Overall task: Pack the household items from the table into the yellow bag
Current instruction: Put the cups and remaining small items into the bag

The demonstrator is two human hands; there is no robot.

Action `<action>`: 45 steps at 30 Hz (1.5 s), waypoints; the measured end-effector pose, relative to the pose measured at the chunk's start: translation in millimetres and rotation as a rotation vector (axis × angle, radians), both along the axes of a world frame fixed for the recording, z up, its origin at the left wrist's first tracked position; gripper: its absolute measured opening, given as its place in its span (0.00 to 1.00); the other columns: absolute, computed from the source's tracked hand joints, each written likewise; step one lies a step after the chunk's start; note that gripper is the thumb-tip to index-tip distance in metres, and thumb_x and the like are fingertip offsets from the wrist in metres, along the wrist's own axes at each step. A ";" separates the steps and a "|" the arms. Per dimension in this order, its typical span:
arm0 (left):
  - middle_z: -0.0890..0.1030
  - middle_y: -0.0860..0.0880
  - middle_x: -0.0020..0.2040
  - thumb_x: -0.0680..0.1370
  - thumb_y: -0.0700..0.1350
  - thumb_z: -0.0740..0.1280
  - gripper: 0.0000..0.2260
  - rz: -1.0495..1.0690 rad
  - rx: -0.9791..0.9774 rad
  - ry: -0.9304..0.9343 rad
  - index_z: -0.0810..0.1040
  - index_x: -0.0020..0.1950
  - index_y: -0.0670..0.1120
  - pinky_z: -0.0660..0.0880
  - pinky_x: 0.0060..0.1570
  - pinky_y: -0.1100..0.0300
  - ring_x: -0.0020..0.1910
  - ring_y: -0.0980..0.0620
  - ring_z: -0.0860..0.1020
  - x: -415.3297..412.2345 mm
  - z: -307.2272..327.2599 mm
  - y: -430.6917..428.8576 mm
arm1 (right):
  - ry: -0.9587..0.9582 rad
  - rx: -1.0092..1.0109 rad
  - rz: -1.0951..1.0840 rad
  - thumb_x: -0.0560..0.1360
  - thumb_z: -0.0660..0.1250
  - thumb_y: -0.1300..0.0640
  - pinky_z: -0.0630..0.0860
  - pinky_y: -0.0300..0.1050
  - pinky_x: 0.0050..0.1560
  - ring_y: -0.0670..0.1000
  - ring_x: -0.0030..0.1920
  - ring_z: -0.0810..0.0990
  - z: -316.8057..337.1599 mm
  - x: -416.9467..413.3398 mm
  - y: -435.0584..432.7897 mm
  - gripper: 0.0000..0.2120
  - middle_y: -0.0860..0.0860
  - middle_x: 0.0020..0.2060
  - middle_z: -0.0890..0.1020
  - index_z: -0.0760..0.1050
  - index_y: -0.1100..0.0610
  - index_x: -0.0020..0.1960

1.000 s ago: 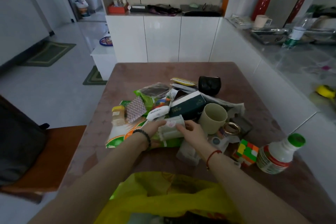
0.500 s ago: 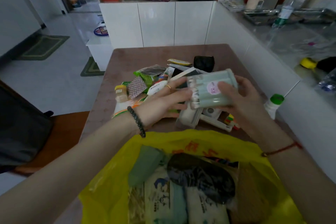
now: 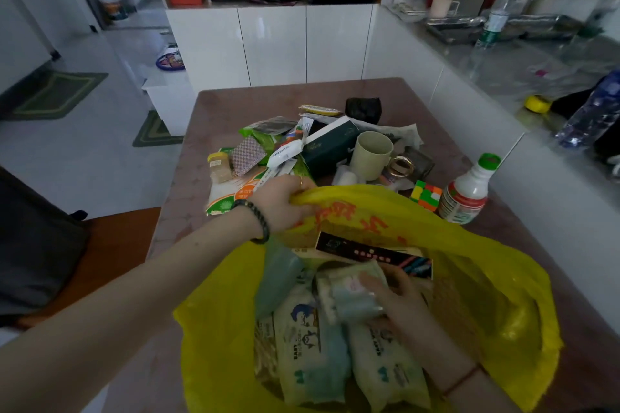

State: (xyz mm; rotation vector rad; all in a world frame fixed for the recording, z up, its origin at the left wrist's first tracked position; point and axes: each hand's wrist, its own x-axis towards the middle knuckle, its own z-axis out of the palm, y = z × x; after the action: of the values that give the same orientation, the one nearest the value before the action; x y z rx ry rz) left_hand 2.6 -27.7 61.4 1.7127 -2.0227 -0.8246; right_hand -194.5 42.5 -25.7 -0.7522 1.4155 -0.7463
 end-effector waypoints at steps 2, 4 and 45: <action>0.78 0.48 0.46 0.74 0.45 0.67 0.08 -0.028 0.002 0.005 0.78 0.52 0.47 0.78 0.49 0.54 0.42 0.51 0.77 0.2 -2.1 1.4 | -0.073 -0.065 -0.170 0.73 0.69 0.56 0.80 0.45 0.38 0.50 0.45 0.78 -8.8 20.1 -13.4 0.18 0.51 0.50 0.76 0.67 0.54 0.59; 0.78 0.49 0.45 0.74 0.46 0.67 0.08 -0.045 0.011 -0.014 0.78 0.52 0.48 0.78 0.50 0.54 0.42 0.52 0.76 2.2 -5.0 2.8 | -0.118 -0.106 -0.247 0.73 0.68 0.57 0.79 0.47 0.43 0.53 0.50 0.77 -14.1 37.6 -28.3 0.19 0.53 0.54 0.73 0.65 0.56 0.60; 0.66 0.50 0.71 0.76 0.54 0.59 0.31 -0.098 0.233 0.467 0.45 0.74 0.56 0.70 0.64 0.61 0.62 0.62 0.70 -84.1 -21.6 -139.2 | 0.835 -0.790 0.198 0.77 0.63 0.59 0.74 0.42 0.43 0.54 0.46 0.81 26.7 -93.3 -238.4 0.09 0.56 0.45 0.84 0.80 0.59 0.52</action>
State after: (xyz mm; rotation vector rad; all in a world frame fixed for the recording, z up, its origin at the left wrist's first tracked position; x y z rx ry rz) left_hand -81.5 -166.9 39.9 1.3680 -1.7510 -1.3918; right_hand -287.9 -195.9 1.0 -1.9581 1.7234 -0.8820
